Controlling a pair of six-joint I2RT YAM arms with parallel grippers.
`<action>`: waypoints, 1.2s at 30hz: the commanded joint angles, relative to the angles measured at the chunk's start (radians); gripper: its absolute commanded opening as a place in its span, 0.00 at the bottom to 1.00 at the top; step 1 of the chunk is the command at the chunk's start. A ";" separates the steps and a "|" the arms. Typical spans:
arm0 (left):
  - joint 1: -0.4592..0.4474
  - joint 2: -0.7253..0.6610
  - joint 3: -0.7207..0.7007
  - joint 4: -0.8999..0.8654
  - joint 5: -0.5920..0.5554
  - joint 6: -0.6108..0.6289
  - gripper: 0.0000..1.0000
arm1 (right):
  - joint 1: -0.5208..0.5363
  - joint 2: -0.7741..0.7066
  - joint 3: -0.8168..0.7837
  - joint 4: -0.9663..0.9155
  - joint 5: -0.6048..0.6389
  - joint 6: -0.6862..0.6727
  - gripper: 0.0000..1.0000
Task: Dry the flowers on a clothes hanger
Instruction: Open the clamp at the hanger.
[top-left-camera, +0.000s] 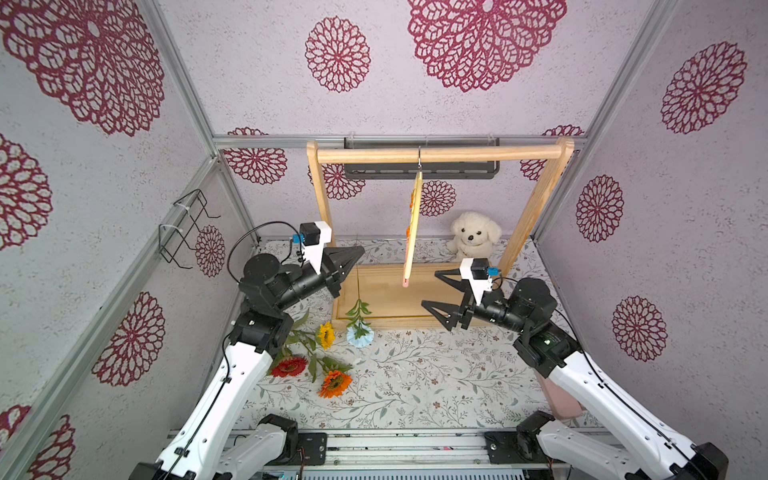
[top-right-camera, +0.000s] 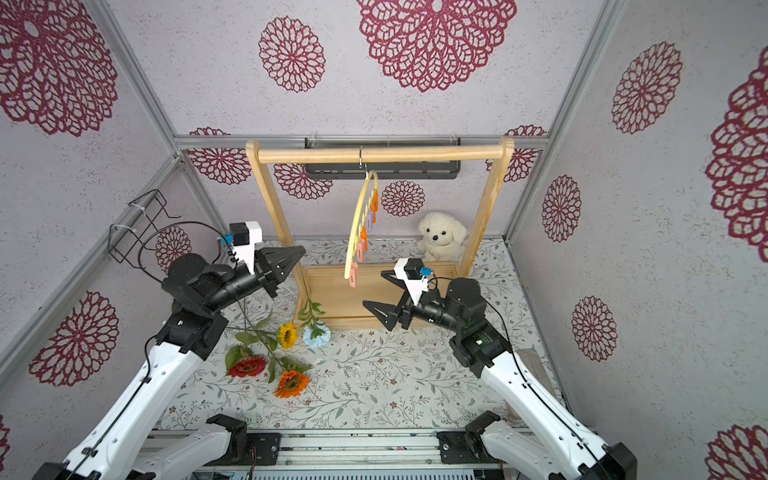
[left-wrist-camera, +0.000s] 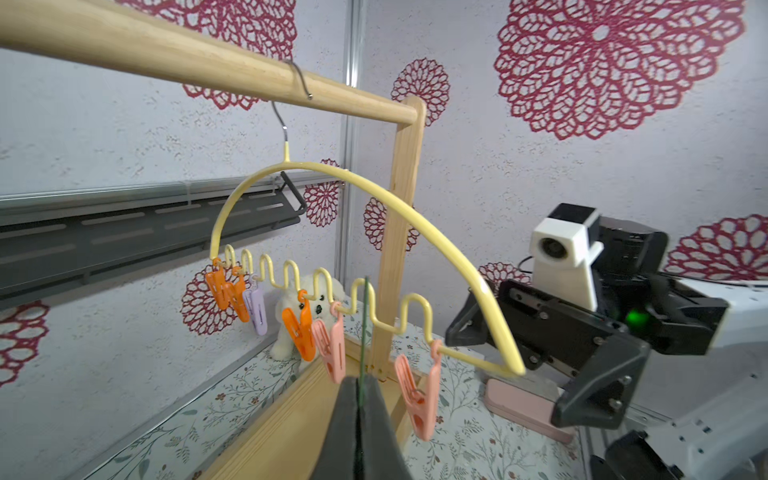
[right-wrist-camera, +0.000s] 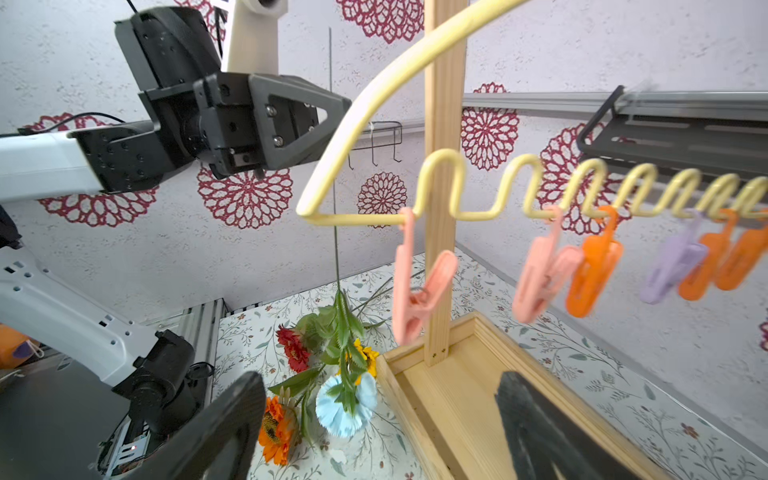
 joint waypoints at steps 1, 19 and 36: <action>-0.014 0.066 0.020 0.110 -0.172 -0.001 0.00 | -0.088 0.031 0.052 -0.061 -0.126 0.055 0.92; -0.035 0.512 0.235 0.376 -0.296 -0.103 0.00 | -0.210 0.449 0.245 0.182 0.290 -0.121 0.90; -0.034 0.776 0.432 0.471 -0.384 -0.128 0.00 | -0.207 0.838 0.577 0.269 0.139 -0.047 0.70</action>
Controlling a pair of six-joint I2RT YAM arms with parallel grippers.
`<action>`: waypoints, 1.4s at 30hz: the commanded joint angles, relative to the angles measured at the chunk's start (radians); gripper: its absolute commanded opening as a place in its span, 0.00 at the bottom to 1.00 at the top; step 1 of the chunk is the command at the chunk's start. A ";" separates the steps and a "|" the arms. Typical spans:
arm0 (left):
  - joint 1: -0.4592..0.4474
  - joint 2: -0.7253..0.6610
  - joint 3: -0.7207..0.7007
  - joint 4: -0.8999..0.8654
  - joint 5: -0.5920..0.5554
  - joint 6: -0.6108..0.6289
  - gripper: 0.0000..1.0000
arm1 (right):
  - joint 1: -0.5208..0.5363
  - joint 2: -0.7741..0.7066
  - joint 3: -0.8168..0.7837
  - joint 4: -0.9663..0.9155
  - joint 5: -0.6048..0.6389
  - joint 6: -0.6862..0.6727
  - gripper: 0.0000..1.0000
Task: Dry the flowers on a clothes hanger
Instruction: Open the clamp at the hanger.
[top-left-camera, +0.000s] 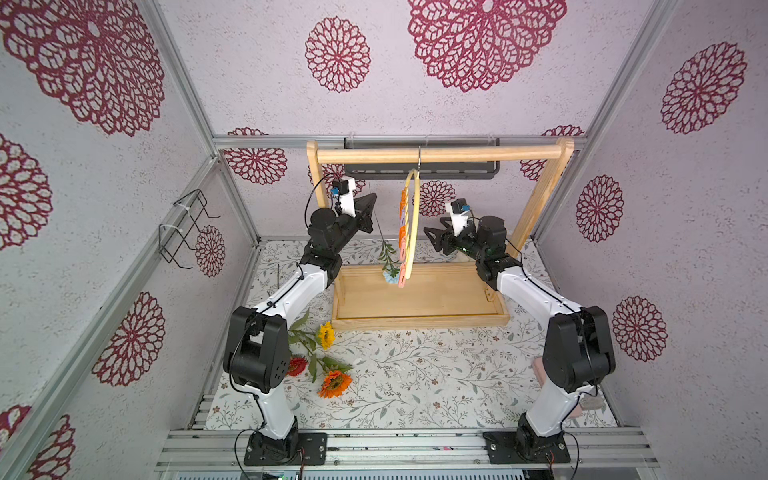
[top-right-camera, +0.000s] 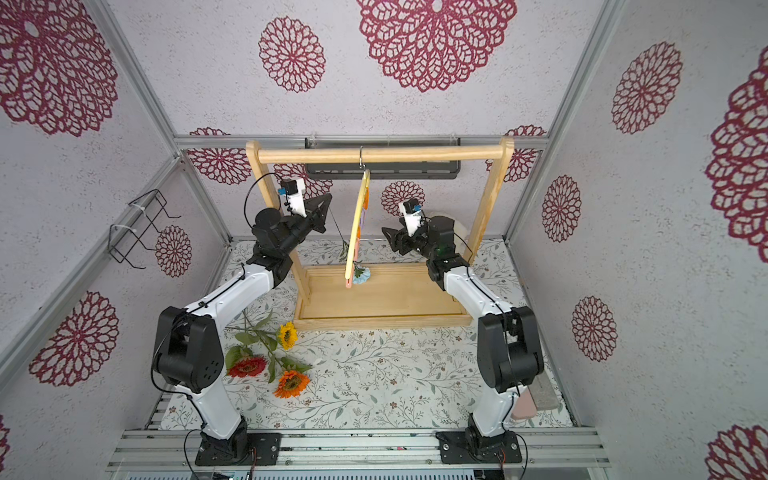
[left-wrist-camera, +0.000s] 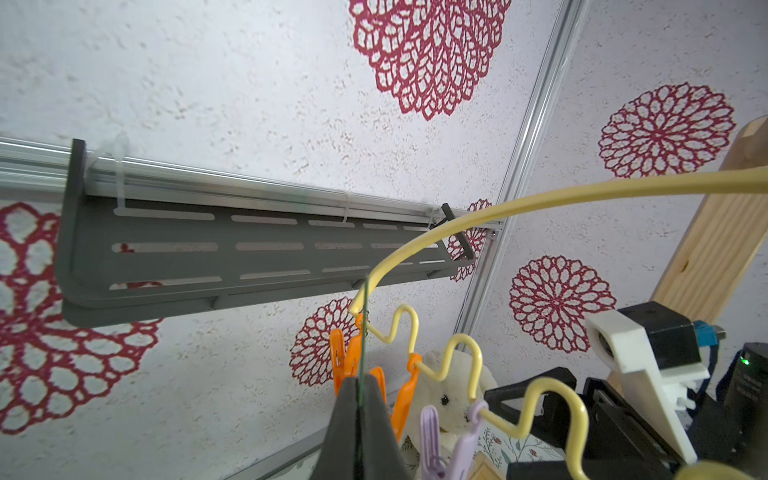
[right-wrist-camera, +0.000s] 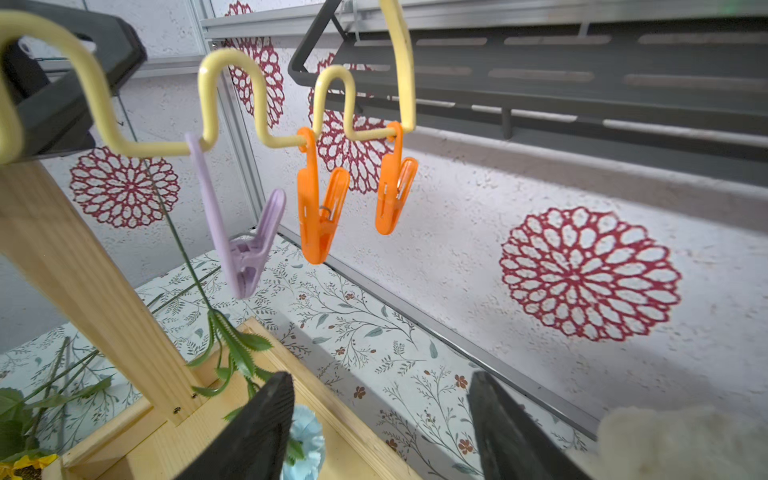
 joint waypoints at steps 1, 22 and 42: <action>-0.009 0.030 0.037 0.047 -0.018 -0.018 0.00 | 0.022 0.017 0.066 0.096 -0.076 0.054 0.70; -0.013 0.198 0.224 0.018 0.042 -0.134 0.00 | 0.220 -0.211 0.009 -0.076 -0.087 -0.176 0.77; -0.097 0.371 0.469 0.025 0.153 -0.256 0.00 | 0.122 -0.497 -0.108 -0.368 -0.137 -0.157 0.79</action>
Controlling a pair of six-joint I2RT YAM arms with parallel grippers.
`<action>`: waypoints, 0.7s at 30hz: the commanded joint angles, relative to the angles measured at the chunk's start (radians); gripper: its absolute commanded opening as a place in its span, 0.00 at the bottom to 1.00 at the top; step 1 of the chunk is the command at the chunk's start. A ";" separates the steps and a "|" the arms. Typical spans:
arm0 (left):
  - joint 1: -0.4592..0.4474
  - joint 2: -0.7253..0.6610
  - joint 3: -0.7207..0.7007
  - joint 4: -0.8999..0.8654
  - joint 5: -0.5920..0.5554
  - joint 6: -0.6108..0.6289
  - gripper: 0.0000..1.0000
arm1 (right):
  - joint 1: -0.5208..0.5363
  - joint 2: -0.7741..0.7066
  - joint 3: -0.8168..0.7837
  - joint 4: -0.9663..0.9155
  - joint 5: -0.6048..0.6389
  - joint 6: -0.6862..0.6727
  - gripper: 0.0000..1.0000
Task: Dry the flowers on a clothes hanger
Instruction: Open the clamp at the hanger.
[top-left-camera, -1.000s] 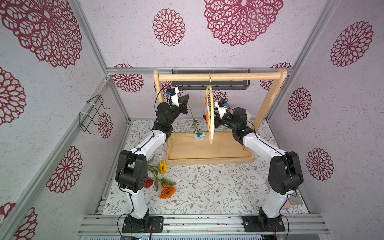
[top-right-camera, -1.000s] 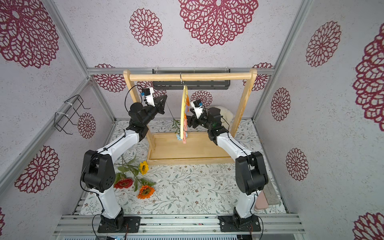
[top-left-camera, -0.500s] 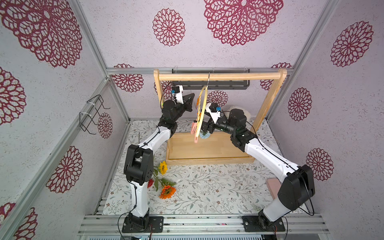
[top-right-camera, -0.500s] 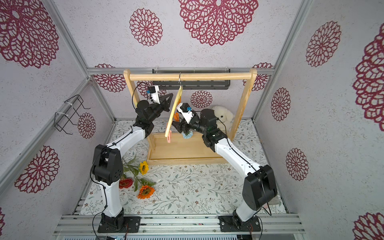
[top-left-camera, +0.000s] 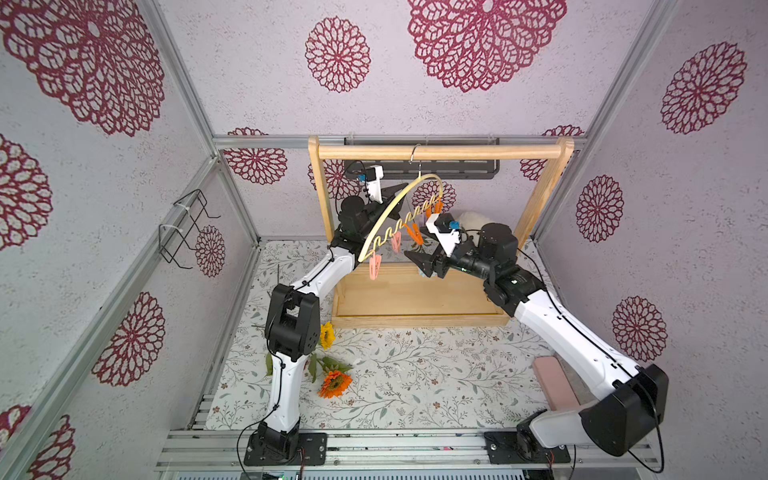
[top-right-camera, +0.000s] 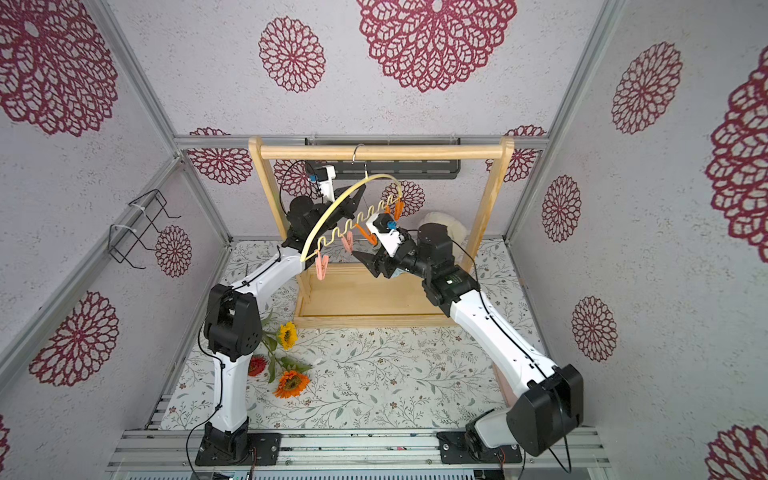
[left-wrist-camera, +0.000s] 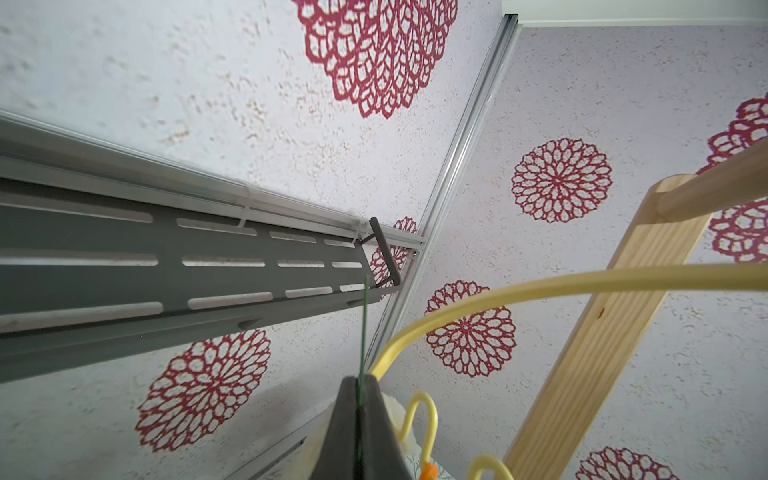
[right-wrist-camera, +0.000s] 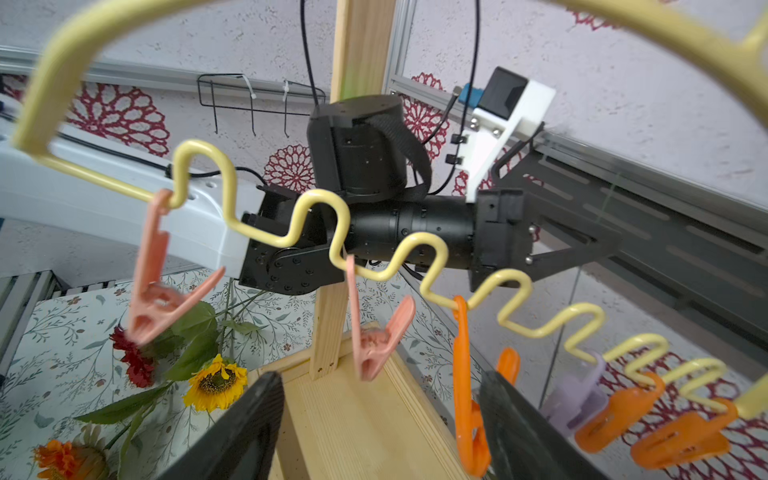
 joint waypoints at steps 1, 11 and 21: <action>-0.010 0.025 0.033 0.015 0.024 -0.025 0.00 | -0.083 -0.088 -0.036 -0.050 -0.098 0.070 0.79; -0.027 0.064 0.069 0.048 0.030 -0.067 0.00 | -0.311 -0.093 -0.083 0.013 -0.196 0.270 0.79; -0.034 0.091 0.101 0.054 0.028 -0.083 0.00 | -0.318 0.081 -0.002 0.158 -0.162 0.283 0.73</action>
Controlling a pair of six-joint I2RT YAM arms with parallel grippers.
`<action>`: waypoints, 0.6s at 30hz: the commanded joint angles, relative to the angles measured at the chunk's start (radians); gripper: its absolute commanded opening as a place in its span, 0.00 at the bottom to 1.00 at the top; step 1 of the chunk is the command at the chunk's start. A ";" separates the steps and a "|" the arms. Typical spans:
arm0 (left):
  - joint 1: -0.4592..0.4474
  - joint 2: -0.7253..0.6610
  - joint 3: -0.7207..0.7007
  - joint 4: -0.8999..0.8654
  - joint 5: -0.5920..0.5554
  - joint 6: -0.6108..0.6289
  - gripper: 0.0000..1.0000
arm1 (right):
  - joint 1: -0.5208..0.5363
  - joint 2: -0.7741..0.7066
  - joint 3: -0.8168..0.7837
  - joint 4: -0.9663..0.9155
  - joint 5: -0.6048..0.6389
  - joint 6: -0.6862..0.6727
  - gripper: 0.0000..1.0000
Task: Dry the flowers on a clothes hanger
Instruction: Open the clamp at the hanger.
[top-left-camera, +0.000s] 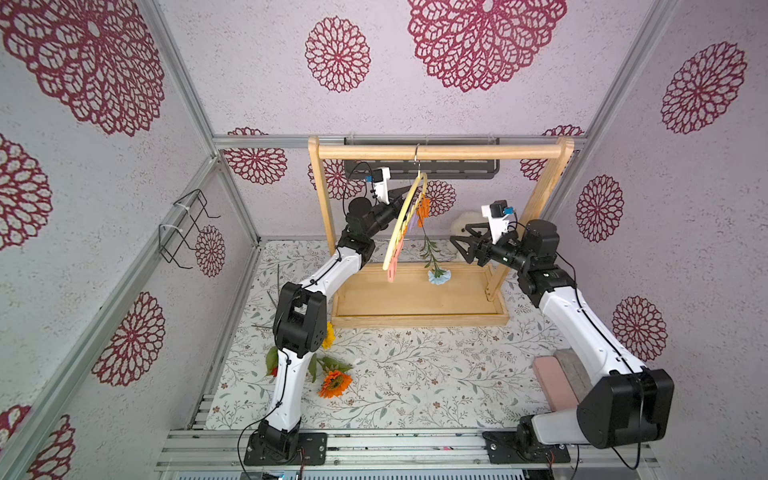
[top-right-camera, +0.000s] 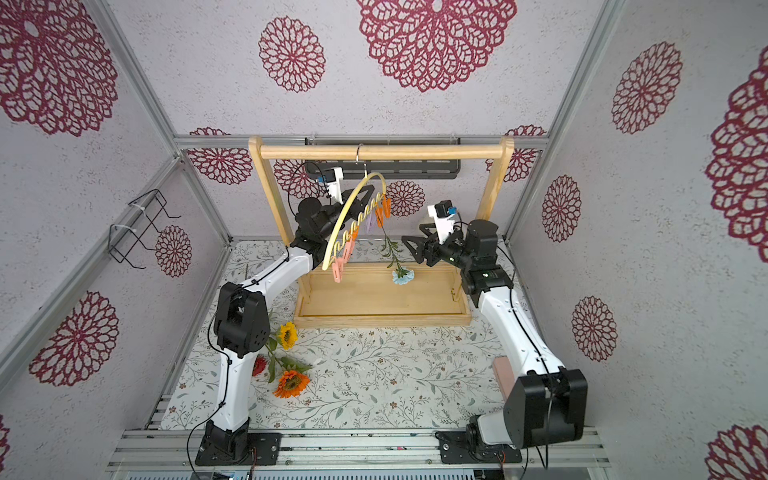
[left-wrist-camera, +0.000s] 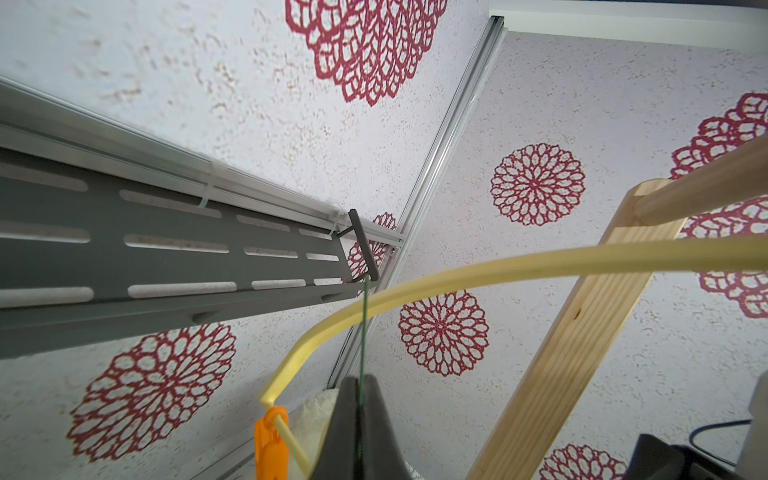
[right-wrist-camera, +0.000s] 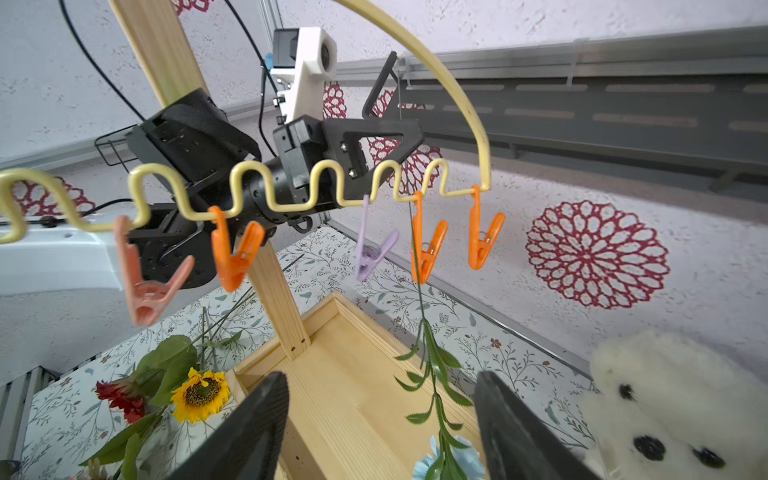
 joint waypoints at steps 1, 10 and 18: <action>-0.013 0.027 0.038 0.029 0.011 -0.011 0.00 | 0.000 0.036 0.068 0.084 0.009 0.013 0.72; -0.014 0.025 0.044 0.052 0.027 -0.044 0.00 | 0.002 0.099 0.089 0.123 -0.038 0.030 0.71; -0.019 0.019 0.044 0.066 0.056 -0.060 0.00 | 0.002 0.128 0.098 0.127 -0.062 0.003 0.73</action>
